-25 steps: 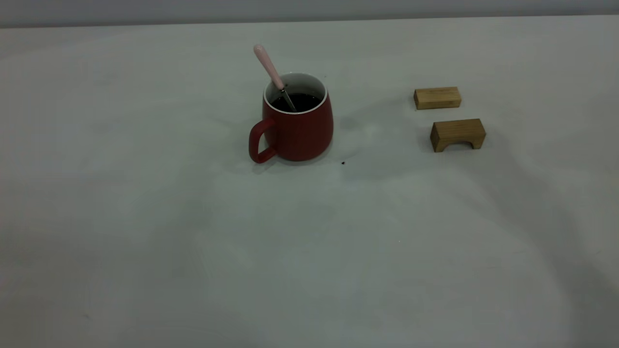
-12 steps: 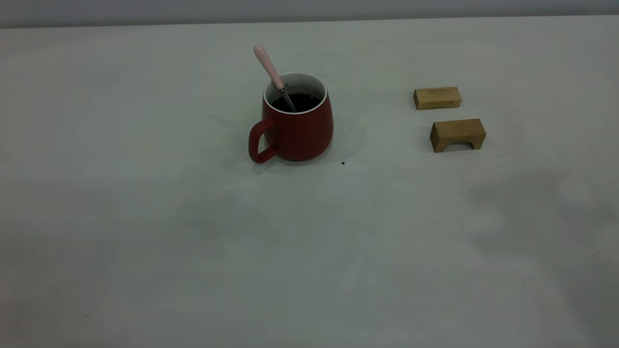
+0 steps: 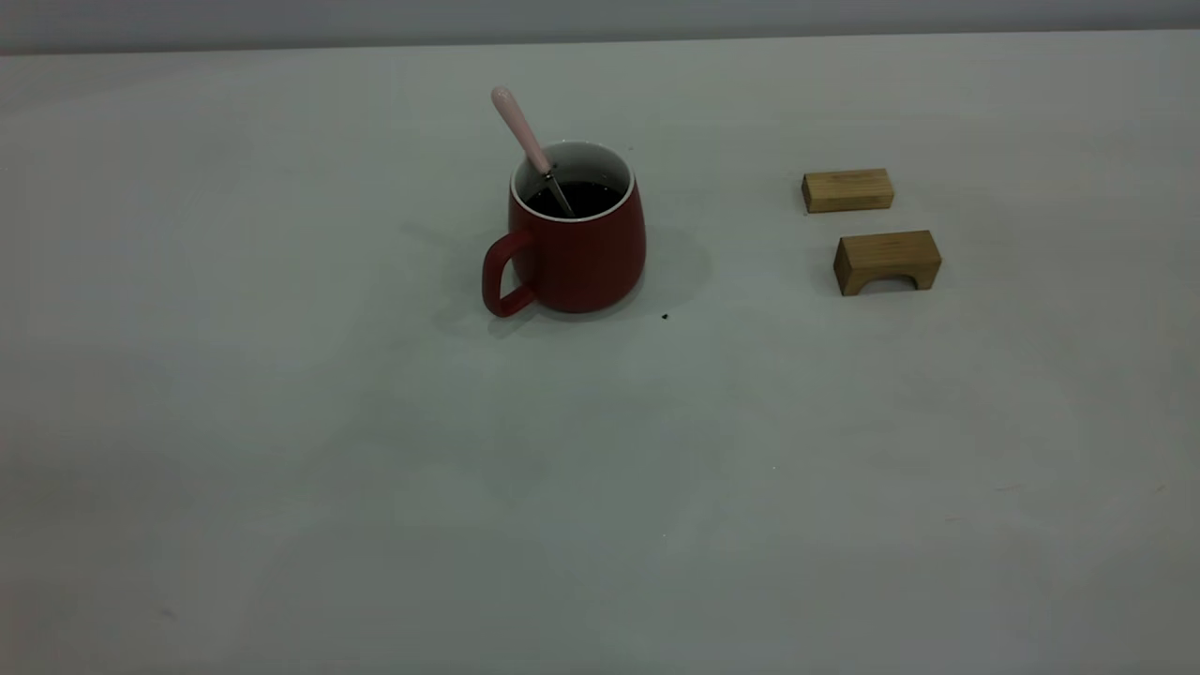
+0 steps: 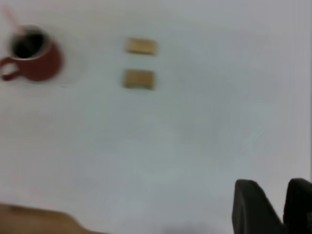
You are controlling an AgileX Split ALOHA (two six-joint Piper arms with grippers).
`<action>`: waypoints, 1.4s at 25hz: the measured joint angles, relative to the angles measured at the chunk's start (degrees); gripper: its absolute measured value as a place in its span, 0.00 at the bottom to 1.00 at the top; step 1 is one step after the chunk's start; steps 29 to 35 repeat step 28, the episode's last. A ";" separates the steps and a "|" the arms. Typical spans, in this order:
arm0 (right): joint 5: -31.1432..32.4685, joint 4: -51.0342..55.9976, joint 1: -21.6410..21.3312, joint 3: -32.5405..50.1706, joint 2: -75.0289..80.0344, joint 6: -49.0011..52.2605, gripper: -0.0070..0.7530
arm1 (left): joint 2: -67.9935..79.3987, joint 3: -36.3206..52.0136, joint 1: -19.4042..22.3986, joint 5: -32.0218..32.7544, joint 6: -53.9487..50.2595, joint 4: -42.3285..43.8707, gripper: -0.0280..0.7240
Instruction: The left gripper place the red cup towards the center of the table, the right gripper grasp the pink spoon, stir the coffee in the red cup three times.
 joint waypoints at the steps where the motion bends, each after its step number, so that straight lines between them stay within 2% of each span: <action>1: 0.00 -0.42 -2.04 2.62 -3.16 0.00 0.27 | 0.00 0.00 0.00 0.00 0.00 0.00 0.58; 5: 0.00 -0.72 -7.60 11.91 -17.28 0.00 0.28 | 0.00 0.00 0.00 0.00 0.00 0.00 0.58; 9: -1.40 2.07 -8.14 19.24 -26.85 0.00 0.28 | 0.00 0.00 0.00 0.00 0.00 0.00 0.58; 13: -4.73 3.49 -8.14 24.99 -28.96 0.00 0.28 | 0.00 0.00 0.00 0.00 0.00 0.00 0.58; 35: -5.80 3.80 -8.14 26.05 -28.96 -0.17 0.31 | 0.00 0.00 0.00 0.00 0.00 0.00 0.58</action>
